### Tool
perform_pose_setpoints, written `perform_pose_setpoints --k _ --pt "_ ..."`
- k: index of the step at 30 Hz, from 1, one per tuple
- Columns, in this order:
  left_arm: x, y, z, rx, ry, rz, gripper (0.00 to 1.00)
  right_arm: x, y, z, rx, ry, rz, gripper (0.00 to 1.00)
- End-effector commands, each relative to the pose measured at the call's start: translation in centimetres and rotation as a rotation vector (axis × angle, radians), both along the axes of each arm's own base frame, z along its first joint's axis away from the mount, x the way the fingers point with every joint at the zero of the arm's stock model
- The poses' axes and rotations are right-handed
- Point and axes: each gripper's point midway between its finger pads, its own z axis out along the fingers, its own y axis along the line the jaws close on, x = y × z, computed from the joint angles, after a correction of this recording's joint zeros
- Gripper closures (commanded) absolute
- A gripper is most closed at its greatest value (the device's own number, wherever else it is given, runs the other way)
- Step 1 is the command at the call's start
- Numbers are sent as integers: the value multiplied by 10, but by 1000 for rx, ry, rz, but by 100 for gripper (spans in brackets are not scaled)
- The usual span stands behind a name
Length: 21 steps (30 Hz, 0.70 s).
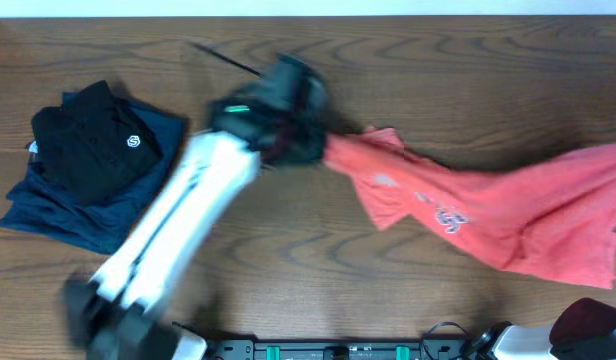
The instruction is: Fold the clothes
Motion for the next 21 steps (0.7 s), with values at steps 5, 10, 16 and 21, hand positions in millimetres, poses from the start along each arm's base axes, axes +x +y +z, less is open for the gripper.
perform_pose_setpoints --k 5,10,16,21 --pt "-14 81 142 -86 -455 152 94 8 26 15 26 -74 117 99" --pt "-48 101 190 -128 -608 190 94 -1 31 37 -21 -129 117 99" --pt "-50 112 194 -99 -636 233 94 12 44 48 -40 -186 187 99" --pt "-9 102 153 -42 -520 212 94 46 60 30 -31 -155 298 99"
